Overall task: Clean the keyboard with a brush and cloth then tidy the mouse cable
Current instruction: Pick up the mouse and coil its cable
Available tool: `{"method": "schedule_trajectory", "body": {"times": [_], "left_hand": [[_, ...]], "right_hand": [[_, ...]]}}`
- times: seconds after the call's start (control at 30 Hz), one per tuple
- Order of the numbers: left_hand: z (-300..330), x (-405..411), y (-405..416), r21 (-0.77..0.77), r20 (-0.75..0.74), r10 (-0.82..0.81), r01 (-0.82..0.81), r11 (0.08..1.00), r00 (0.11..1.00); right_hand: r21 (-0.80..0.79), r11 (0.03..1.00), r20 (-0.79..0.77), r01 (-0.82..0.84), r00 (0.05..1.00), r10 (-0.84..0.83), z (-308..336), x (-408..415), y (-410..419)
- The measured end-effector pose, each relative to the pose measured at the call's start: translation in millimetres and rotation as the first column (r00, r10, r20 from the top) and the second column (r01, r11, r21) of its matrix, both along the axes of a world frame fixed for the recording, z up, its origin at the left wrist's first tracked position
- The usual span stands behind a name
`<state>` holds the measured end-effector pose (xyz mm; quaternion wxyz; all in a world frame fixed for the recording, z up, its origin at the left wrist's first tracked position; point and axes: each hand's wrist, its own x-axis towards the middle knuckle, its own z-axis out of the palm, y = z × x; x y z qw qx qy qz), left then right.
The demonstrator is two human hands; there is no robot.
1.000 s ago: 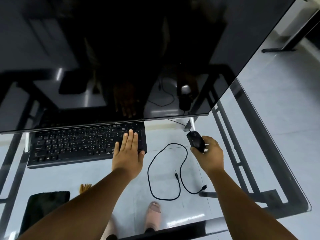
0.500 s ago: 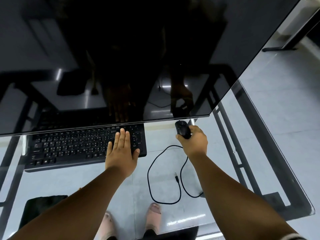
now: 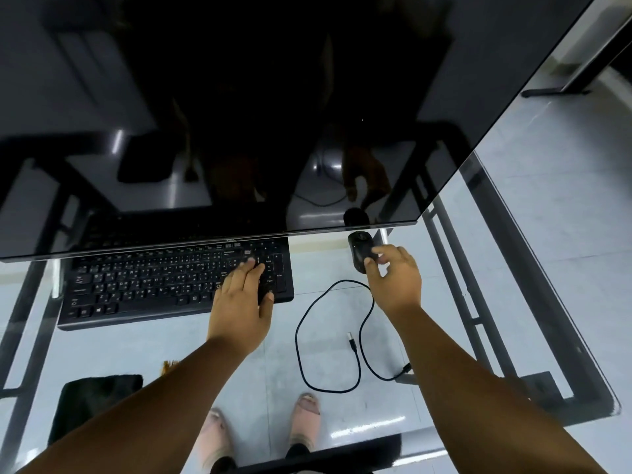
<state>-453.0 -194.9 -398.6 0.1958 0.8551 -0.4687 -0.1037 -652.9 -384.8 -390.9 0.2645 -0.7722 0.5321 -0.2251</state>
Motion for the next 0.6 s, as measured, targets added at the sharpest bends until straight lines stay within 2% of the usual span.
{"method": "schedule_trajectory", "body": {"times": [0.1,0.17,0.23,0.3,0.4,0.5,0.6], "left_hand": [[0.0,-10.1,15.4,-0.12,0.023,-0.041,0.043,0.992,0.999],[-3.2,-19.1,23.7,-0.105,-0.049,-0.053,0.048,0.993,0.997],[-7.9,-27.9,29.8,-0.072,-0.148,-0.05,0.04,0.997,0.988],[-9.0,-36.7,32.8,-0.02,-0.238,-0.036,0.032,0.999,0.971],[-6.4,-44.4,30.8,0.038,-0.388,0.013,0.002,0.999,0.922],[0.3,-44.3,22.6,0.049,-0.617,0.09,-0.076,0.996,0.782],[17.0,-39.4,16.9,0.098,-0.869,0.162,-0.159,0.982,0.467]], "right_hand": [[0.091,0.969,-0.109,-0.23,0.965,0.239,-4.4,-9.0,6.7],[0.152,0.952,-0.199,-0.266,0.935,0.293,-5.6,-10.2,10.6],[0.179,0.953,-0.22,-0.245,0.934,0.281,-4.9,-8.1,12.7],[0.201,0.954,-0.169,-0.223,0.951,0.258,0.4,-2.9,14.6],[0.246,0.95,0.053,-0.191,0.982,0.184,12.2,7.4,18.2],[0.291,0.94,0.239,-0.176,0.965,0.106,27.4,19.4,23.7],[0.293,0.951,0.292,-0.102,0.956,0.013,36.9,25.6,22.9]]}}
